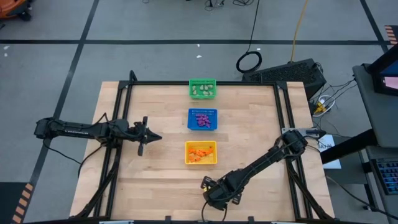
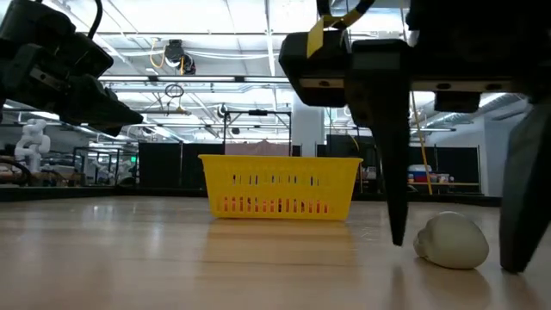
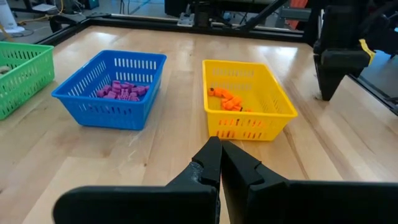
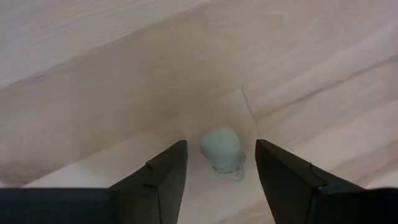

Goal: Sort Halloween decoration
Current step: Put the white skull toy into the green bin

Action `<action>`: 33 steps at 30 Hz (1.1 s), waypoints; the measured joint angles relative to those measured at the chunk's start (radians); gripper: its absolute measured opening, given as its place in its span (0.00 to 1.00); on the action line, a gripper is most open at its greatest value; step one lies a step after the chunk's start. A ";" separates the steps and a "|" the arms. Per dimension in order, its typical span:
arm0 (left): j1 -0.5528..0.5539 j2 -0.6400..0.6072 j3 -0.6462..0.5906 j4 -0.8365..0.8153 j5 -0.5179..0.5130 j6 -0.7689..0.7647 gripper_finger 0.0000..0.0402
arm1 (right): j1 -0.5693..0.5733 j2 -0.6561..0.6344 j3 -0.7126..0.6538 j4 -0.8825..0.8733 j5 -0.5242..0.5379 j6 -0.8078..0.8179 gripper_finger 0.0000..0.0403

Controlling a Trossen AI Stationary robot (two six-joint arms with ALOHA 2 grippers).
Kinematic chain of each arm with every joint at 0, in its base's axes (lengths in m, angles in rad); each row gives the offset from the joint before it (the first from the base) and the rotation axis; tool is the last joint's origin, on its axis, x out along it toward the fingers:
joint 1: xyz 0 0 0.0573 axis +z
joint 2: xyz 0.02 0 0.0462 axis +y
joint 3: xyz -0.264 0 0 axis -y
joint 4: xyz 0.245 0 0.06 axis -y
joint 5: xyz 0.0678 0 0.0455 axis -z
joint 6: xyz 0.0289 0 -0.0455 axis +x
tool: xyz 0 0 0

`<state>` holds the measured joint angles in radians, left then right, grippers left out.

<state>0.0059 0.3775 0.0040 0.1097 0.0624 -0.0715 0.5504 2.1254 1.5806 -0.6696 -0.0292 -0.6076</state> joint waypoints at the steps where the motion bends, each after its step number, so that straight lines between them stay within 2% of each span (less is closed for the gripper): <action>1: 0.000 0.000 0.000 -0.001 0.000 0.000 0.03 | -0.001 0.000 0.000 0.000 0.000 0.000 0.44; 7: 0.000 0.000 0.000 -0.019 0.000 0.000 0.03 | -0.007 0.000 0.000 0.007 -0.002 0.019 0.39; 16: 0.000 0.000 0.000 -0.018 0.000 0.000 0.03 | -0.014 0.000 0.000 0.008 -0.002 0.046 0.15; 20: 0.000 0.000 0.000 -0.018 0.000 0.000 0.03 | -0.024 -0.001 0.000 0.009 -0.003 0.093 0.07; 33: 0.000 0.000 0.000 -0.019 0.001 0.000 0.03 | -0.036 -0.024 0.009 -0.038 -0.001 0.251 0.07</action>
<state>0.0059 0.3775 0.0040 0.0906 0.0631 -0.0715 0.5140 2.1018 1.5898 -0.7074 -0.0299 -0.3569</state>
